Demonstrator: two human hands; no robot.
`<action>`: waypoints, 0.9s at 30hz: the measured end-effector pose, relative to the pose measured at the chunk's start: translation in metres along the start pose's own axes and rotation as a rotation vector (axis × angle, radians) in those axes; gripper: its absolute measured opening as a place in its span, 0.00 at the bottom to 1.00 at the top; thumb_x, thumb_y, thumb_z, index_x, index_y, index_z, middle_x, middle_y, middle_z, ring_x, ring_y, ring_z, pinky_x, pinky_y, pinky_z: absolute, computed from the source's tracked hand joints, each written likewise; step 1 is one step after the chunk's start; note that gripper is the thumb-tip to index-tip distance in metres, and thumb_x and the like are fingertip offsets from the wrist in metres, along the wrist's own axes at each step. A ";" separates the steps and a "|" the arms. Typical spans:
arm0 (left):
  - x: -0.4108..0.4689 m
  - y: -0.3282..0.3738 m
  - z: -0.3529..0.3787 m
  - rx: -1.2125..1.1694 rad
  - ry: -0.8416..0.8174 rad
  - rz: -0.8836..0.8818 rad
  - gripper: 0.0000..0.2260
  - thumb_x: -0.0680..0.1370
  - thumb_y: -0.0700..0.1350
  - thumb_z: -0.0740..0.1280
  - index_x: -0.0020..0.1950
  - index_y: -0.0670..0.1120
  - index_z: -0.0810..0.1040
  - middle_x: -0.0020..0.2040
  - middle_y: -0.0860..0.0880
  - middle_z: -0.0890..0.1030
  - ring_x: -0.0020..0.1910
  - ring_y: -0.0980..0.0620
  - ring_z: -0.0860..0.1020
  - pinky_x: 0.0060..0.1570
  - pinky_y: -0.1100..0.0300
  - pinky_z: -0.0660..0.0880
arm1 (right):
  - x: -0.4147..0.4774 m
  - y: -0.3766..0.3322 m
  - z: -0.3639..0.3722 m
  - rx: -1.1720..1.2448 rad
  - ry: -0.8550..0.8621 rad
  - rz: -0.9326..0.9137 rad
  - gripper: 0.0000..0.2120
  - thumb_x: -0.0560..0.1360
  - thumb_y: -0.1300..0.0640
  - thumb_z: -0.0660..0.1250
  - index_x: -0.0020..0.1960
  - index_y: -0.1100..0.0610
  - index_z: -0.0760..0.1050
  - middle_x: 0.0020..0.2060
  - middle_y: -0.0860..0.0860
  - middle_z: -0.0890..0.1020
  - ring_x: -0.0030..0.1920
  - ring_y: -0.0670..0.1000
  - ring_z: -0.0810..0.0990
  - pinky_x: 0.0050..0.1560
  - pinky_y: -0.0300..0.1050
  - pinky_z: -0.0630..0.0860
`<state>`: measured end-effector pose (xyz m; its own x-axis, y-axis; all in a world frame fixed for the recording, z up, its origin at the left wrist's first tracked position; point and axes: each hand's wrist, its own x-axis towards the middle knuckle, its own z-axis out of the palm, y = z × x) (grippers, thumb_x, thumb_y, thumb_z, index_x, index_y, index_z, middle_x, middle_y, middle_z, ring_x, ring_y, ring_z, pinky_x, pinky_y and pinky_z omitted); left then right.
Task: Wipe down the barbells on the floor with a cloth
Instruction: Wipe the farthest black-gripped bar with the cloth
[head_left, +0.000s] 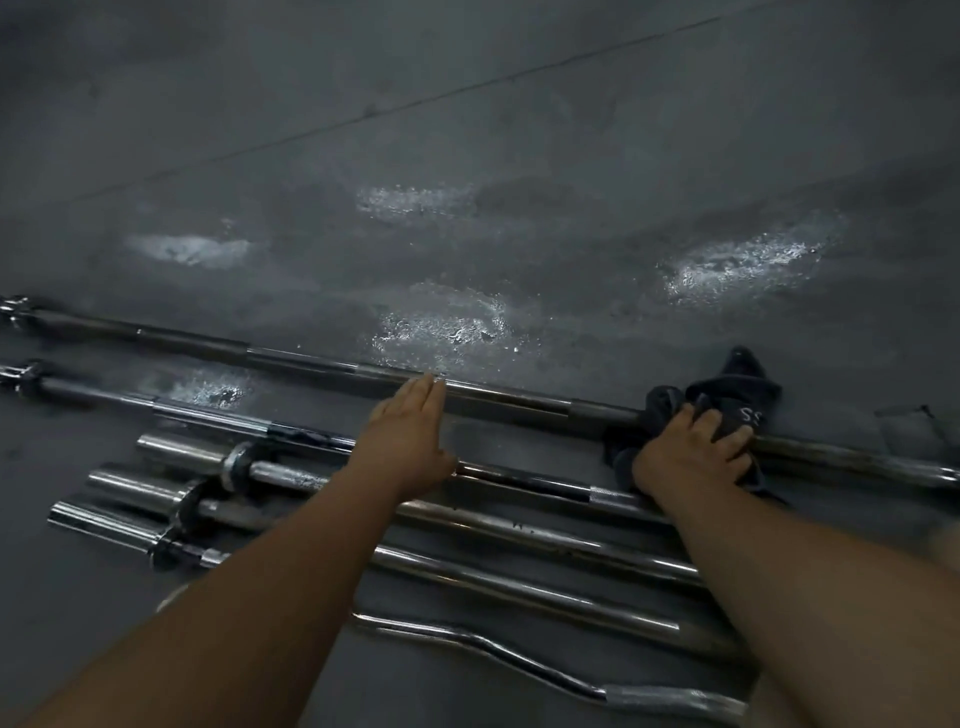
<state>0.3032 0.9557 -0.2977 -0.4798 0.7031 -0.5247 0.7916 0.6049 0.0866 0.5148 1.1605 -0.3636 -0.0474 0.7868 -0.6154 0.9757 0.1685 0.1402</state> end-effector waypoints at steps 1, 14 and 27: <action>0.007 -0.004 0.001 0.011 -0.012 0.015 0.43 0.76 0.56 0.66 0.81 0.46 0.43 0.82 0.47 0.44 0.80 0.48 0.45 0.78 0.49 0.51 | 0.000 -0.001 0.000 0.009 0.002 0.009 0.39 0.78 0.43 0.60 0.81 0.50 0.43 0.80 0.53 0.46 0.77 0.66 0.40 0.75 0.64 0.46; 0.109 -0.109 0.059 0.149 0.321 0.273 0.27 0.60 0.43 0.70 0.59 0.46 0.73 0.52 0.44 0.76 0.51 0.41 0.74 0.56 0.46 0.65 | -0.030 -0.090 0.028 0.286 0.587 -0.143 0.18 0.59 0.58 0.60 0.46 0.60 0.78 0.44 0.60 0.81 0.52 0.65 0.77 0.51 0.57 0.75; 0.169 -0.106 0.021 0.056 0.374 0.344 0.21 0.64 0.47 0.69 0.56 0.46 0.72 0.52 0.46 0.76 0.53 0.42 0.73 0.56 0.48 0.67 | -0.024 -0.122 -0.004 0.096 0.342 -0.055 0.29 0.73 0.57 0.60 0.75 0.54 0.65 0.75 0.52 0.66 0.76 0.59 0.60 0.74 0.57 0.55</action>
<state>0.1462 1.0026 -0.4135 -0.2821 0.9500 -0.1337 0.9418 0.3008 0.1504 0.3963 1.1234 -0.3630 -0.1529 0.9341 -0.3226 0.9847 0.1718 0.0305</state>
